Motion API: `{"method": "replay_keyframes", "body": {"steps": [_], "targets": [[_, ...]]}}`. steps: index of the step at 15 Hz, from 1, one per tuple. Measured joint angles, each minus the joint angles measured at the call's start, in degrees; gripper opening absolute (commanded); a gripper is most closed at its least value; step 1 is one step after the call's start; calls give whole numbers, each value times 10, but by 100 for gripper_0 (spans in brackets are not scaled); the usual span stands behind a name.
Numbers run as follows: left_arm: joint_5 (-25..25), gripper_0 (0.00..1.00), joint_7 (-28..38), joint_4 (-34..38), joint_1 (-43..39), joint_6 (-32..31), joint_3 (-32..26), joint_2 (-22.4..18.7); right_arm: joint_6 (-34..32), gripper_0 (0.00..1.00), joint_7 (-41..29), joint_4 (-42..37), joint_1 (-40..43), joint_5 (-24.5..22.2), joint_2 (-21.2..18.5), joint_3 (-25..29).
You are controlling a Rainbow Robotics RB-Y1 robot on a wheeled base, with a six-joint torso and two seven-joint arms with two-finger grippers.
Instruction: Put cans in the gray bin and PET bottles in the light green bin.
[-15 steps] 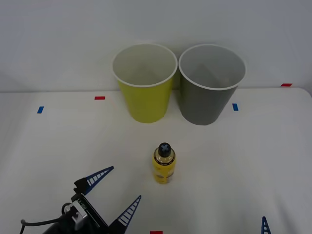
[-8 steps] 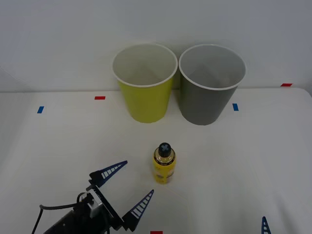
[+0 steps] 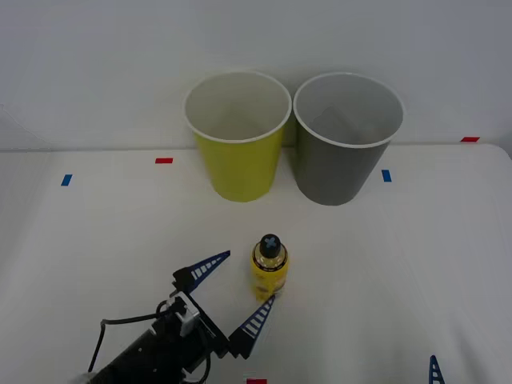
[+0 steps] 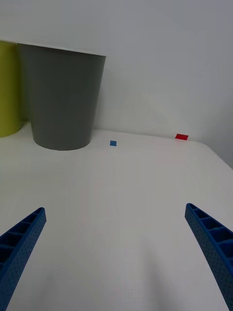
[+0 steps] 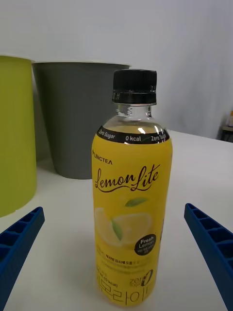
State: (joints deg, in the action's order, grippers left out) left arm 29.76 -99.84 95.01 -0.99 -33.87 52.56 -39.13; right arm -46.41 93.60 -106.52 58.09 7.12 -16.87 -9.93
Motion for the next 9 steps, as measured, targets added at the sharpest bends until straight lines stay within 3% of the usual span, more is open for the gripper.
{"method": "replay_keyframes", "body": {"steps": [9], "targets": [[14,100,-2,-10,50,32,17,30,0,100,0,0,0,0,0,0]]}}
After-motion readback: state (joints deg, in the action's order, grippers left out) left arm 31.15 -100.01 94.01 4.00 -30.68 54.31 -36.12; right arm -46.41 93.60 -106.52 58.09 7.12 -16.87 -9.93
